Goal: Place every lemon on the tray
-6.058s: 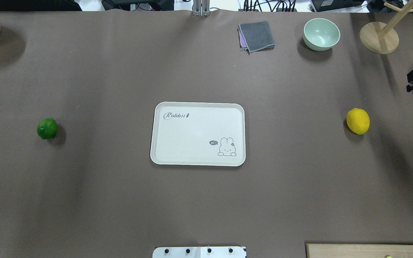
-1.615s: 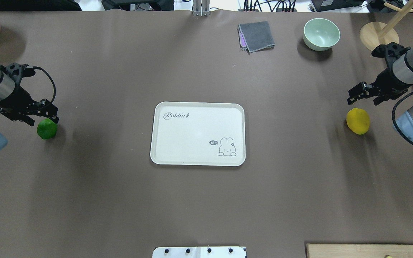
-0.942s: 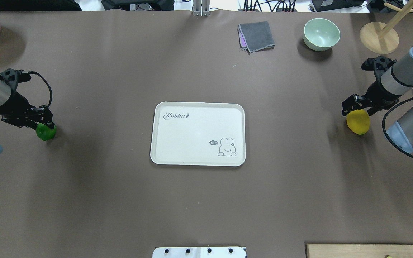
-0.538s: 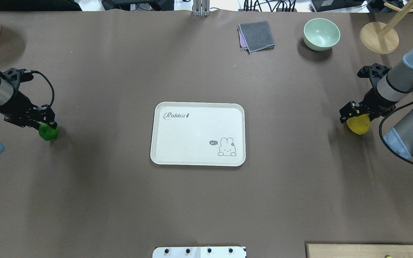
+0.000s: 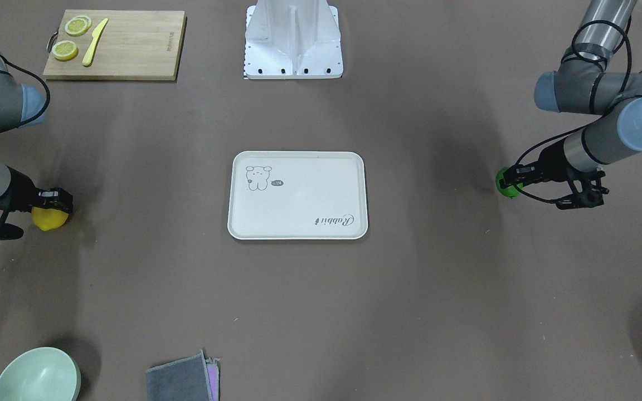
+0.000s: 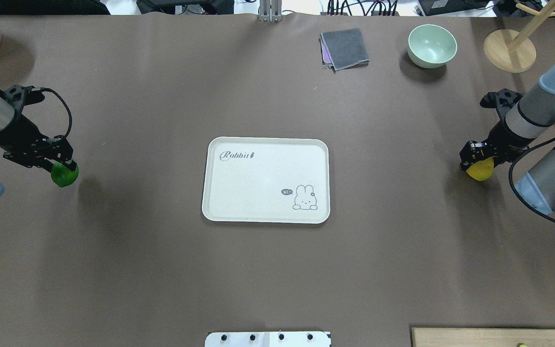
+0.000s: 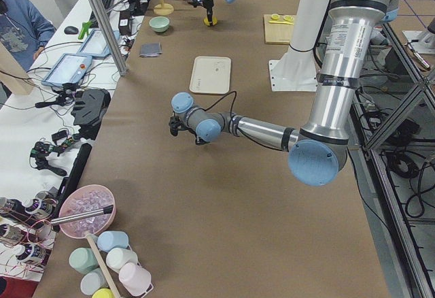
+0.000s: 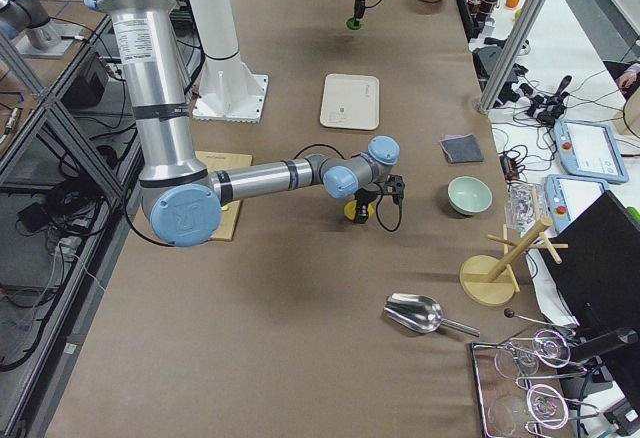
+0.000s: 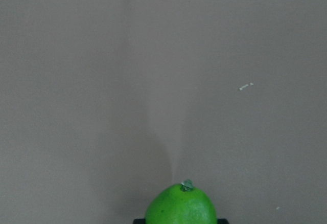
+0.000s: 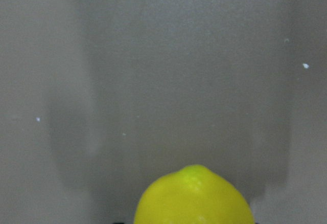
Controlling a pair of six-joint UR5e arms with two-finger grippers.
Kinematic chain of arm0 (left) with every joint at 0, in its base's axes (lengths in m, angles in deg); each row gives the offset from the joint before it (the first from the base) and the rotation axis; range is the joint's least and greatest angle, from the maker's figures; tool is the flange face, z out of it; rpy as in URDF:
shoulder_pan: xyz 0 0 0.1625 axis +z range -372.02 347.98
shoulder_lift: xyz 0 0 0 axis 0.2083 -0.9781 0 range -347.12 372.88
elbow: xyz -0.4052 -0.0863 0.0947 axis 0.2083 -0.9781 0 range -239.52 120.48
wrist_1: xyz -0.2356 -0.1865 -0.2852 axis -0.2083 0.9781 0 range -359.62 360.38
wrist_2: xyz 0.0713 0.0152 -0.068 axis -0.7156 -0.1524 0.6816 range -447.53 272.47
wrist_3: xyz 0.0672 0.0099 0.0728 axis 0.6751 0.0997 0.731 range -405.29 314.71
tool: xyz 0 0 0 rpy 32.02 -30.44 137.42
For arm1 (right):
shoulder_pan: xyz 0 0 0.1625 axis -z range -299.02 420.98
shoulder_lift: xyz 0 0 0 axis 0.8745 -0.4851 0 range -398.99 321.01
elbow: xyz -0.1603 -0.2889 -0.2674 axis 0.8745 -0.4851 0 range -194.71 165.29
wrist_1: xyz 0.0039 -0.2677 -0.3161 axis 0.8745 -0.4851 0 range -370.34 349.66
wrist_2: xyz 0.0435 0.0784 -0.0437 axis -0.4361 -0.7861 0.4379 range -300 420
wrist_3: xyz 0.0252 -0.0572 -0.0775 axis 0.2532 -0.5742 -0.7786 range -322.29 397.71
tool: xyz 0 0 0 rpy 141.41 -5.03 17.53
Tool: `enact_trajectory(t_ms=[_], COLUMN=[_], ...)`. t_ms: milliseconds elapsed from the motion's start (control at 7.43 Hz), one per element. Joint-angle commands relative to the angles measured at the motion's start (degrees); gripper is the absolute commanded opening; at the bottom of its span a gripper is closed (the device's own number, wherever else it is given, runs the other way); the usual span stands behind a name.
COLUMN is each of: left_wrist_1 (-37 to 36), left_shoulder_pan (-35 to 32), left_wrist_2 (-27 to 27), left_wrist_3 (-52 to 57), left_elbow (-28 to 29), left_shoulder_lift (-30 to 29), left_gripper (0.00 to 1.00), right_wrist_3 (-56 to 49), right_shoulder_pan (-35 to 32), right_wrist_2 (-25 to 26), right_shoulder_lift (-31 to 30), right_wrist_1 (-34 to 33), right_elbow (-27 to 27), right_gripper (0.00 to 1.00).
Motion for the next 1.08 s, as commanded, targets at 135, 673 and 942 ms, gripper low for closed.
enact_trajectory(t_ms=[135,673,942], left_wrist_1=[-20.7,-32.2,-32.0], left_shoulder_pan=[-4.7,-3.9,-1.8], left_wrist_2=[0.2,-1.8,-2.7], left_wrist_3=[9.5,8.3,5.6], left_elbow=[-6.8,-4.4,-4.1], left_shoulder_lift=[-6.2,-19.5,-20.5], left_gripper=[0.00,0.00,0.00], right_wrist_3=[0.0,13.0,23.2], right_shoulder_pan=[-1.7,5.0,11.3], right_wrist_2=[-0.6,-2.5,-0.3], right_shoulder_lift=[5.4,20.6,22.1], right_wrist_1=[-15.3,-14.4,1.6], right_elbow=[8.2,9.7,4.9], right_gripper=[0.00,0.00,0.00])
